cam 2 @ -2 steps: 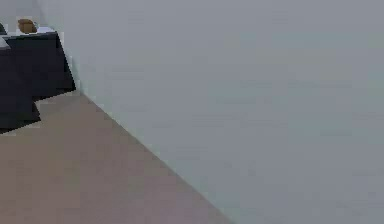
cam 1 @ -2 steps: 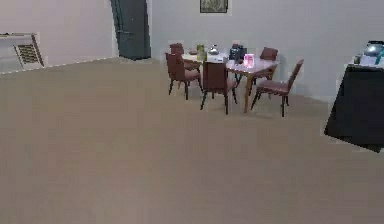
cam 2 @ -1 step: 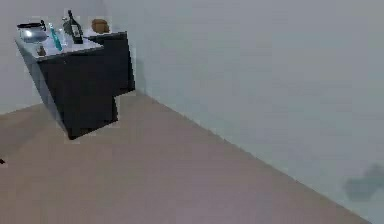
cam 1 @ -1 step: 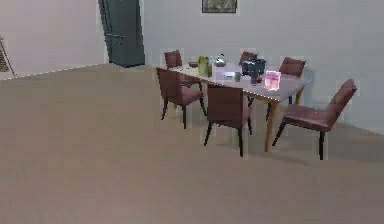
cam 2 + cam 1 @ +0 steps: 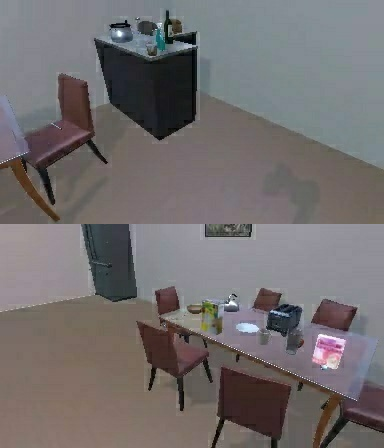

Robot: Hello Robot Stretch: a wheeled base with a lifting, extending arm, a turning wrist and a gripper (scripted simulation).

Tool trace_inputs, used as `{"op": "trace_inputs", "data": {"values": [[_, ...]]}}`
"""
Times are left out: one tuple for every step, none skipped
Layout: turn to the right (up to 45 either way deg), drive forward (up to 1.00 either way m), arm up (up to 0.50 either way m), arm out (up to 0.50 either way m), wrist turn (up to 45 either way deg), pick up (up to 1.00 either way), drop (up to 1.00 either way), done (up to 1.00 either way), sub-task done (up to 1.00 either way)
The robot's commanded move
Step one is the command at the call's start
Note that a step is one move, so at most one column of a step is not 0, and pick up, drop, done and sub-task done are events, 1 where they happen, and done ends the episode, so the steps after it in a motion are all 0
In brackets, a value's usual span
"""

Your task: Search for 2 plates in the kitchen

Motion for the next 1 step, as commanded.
{"op": "trace_inputs", "data": {"values": [[-3.0, 0.00, 0.00, 0.00, 0.0, 0.00, 0.00, 0.00, 0.00]]}}
